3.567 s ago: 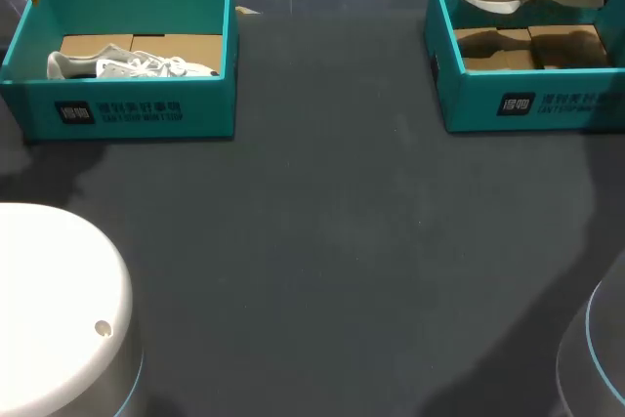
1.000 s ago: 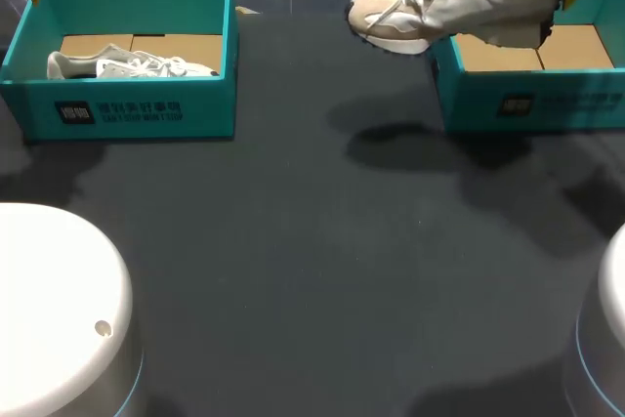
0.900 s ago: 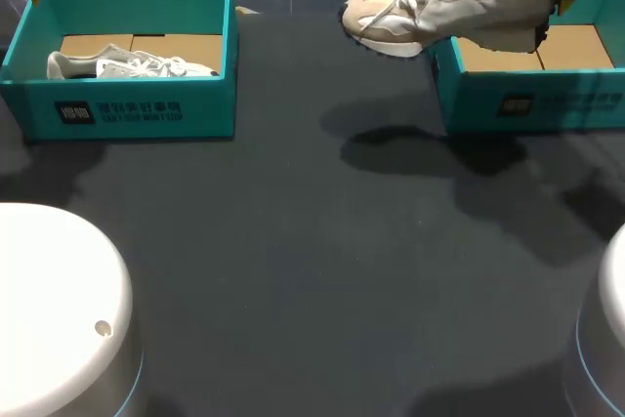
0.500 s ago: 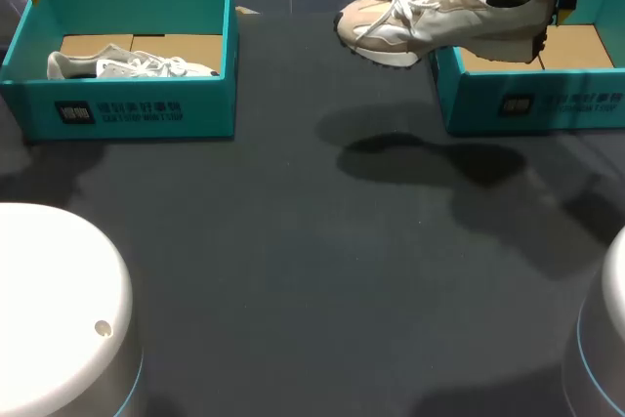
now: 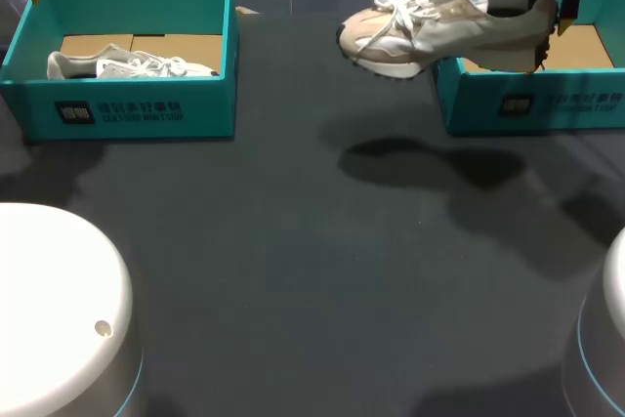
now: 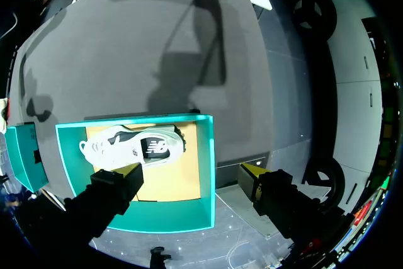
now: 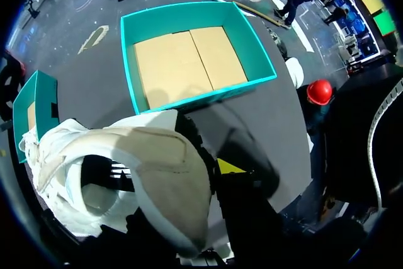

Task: Take the shoe out of the shoebox, open the shoe tongue, remove and reinsert the insole, then place the shoe into the shoebox

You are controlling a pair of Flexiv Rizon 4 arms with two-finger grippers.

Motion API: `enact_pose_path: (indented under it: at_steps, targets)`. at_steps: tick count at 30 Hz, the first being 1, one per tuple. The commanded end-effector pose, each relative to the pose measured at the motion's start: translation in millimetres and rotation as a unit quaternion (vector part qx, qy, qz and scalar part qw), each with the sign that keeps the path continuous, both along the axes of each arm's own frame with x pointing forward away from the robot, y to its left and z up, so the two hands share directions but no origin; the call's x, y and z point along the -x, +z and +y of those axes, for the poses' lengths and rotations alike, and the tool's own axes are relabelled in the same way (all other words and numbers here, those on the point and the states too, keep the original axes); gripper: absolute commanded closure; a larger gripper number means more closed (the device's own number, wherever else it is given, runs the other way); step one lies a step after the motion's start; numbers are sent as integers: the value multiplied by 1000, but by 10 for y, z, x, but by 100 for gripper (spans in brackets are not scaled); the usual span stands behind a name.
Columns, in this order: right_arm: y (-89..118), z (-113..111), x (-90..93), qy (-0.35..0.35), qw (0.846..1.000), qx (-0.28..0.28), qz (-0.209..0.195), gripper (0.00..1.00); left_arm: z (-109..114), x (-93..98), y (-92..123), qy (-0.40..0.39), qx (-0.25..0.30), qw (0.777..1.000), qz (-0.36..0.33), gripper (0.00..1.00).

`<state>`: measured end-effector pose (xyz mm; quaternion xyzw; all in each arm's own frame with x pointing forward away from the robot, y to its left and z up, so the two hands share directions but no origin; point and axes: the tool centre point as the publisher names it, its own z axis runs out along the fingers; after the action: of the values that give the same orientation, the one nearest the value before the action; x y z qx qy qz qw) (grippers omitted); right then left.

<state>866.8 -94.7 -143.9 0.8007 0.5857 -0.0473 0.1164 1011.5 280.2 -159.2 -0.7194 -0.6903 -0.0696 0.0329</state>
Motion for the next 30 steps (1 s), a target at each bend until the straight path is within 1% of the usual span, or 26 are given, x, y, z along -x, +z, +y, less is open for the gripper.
enact_pose_path:
  at_steps: [1, 8, 11, 14, 16, 29, 30]
  targets:
    - [-111, 93, 126, 2, 1000, 0, 0, 100, 6, 3, 5, -1, 0, 1000, 0, 0]
    - [-160, 280, 497, -2, 1000, 5, -2, 100, 6, 3, 5, -1, 0, 1000, 0, 0]
    - [-222, 345, 625, -3, 1000, 6, 2, 100, 6, 3, 5, -1, 0, 1000, 0, 0]
    - [-329, 420, 733, 5, 1000, -11, 10, 100, 6, 3, 5, -1, 0, 1000, 0, 0]
    - [-417, 442, 740, 11, 999, -27, 28, 100, 6, 3, 5, -1, 0, 1000, 0, 0]
    - [-417, 442, 740, 11, 999, -27, 28, 100, 6, 3, 5, -1, 0, 1000, 0, 0]
    - [-454, 522, 773, 27, 999, -26, 25, 100, 6, 3, 5, -1, 0, 1000, 0, 0]
